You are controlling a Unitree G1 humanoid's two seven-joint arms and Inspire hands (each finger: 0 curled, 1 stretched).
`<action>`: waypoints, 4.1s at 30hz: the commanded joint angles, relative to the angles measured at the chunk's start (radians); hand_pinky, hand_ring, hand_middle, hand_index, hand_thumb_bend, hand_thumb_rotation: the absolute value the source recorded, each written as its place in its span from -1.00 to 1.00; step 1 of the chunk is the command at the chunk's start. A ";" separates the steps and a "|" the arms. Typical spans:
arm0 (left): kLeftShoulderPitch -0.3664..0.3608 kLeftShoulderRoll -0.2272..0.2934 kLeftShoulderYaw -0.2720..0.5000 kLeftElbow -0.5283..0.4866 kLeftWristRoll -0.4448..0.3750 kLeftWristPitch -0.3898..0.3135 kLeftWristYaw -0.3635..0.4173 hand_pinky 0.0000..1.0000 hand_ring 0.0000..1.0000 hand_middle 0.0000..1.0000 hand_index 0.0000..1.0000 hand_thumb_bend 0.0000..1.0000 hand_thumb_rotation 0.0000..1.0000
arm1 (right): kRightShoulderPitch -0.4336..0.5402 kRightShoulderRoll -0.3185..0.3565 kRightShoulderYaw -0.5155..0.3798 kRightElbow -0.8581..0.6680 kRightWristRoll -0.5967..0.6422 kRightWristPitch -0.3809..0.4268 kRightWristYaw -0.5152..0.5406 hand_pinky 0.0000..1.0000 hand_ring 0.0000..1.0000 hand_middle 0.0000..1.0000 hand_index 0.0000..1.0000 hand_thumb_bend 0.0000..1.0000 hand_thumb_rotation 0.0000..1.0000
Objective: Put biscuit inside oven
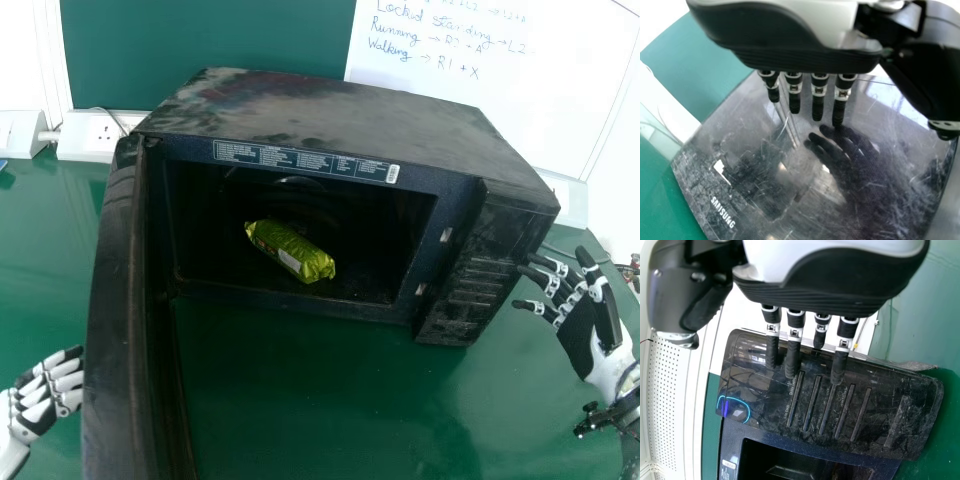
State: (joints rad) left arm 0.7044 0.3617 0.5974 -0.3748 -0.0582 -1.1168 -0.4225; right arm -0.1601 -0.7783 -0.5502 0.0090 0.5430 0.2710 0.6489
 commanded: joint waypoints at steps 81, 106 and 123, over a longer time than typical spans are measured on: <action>-0.528 0.308 -0.444 0.061 0.002 0.419 -0.172 0.32 0.63 0.70 0.67 0.97 1.00 | 0.003 0.016 -0.004 -0.024 -0.052 -0.029 -0.015 0.44 0.69 0.73 0.75 0.34 1.00; -0.781 0.268 -0.616 0.224 0.095 0.463 -0.207 0.35 0.63 0.69 0.67 0.96 1.00 | 0.004 0.012 -0.006 -0.019 -0.051 -0.020 -0.008 0.67 0.85 0.86 0.82 0.29 1.00; -0.898 0.234 -0.697 0.300 0.044 0.528 -0.249 0.36 0.65 0.71 0.68 0.96 1.00 | 0.002 0.013 -0.007 -0.014 -0.049 -0.030 0.004 0.78 0.96 0.94 0.83 -0.04 0.83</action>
State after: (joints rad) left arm -0.1832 0.6000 -0.0815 -0.0864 -0.0063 -0.5975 -0.6607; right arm -0.1625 -0.7651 -0.5510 -0.0100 0.4953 0.2483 0.6496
